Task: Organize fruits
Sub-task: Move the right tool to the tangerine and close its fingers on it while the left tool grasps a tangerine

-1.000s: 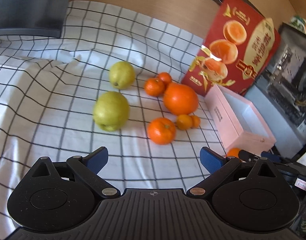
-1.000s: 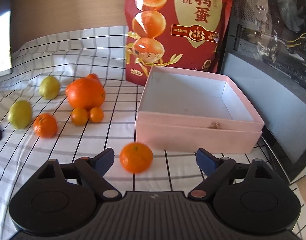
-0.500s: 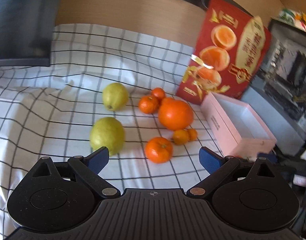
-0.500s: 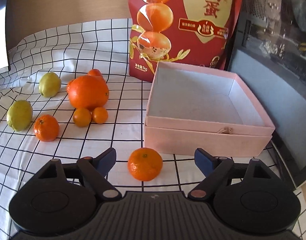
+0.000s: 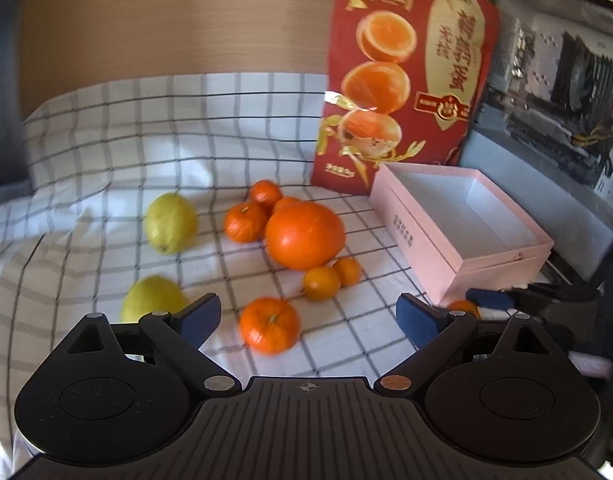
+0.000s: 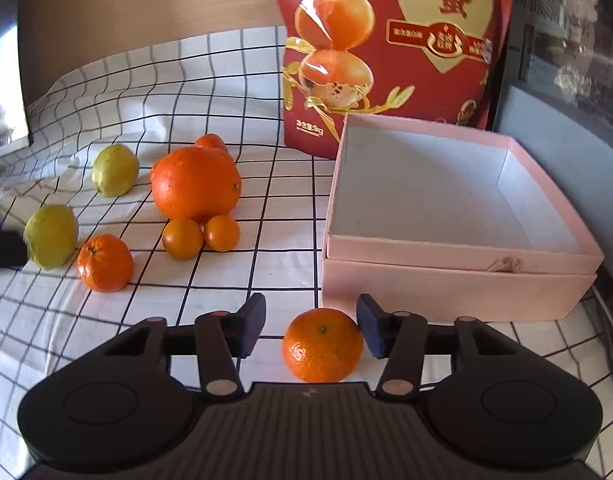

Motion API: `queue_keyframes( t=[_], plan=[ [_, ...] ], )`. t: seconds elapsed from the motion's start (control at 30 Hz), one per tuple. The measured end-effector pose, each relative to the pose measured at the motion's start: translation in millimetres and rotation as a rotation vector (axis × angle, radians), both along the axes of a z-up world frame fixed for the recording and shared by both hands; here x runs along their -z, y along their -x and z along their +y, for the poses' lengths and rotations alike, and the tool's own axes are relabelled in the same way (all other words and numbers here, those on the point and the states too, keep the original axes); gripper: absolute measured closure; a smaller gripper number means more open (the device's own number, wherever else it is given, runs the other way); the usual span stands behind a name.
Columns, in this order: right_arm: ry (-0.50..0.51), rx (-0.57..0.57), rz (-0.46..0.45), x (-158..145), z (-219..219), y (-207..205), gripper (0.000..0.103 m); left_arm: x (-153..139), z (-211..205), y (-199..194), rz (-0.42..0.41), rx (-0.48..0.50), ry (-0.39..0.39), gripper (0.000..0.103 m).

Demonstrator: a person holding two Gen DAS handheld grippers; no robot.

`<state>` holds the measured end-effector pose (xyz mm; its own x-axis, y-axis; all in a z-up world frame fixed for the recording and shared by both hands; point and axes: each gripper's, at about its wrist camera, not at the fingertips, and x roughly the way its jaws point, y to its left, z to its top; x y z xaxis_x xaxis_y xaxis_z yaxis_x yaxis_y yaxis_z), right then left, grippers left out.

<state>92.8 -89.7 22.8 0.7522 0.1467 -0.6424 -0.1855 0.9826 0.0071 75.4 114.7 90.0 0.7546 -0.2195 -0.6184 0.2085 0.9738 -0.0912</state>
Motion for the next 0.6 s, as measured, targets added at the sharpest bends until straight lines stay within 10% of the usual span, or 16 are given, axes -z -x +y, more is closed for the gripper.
queue_keyframes(
  t=[0.13, 0.6],
  plan=[
    [-0.013, -0.021, 0.015, 0, -9, 5, 0.053, 13, -27, -37, 0.014, 0.024, -0.069, 0.053],
    [-0.084, -0.007, 0.029, -9, -48, 28, 0.046, 68, -63, -91, 0.164, 0.041, -0.225, 0.051]
  ],
)
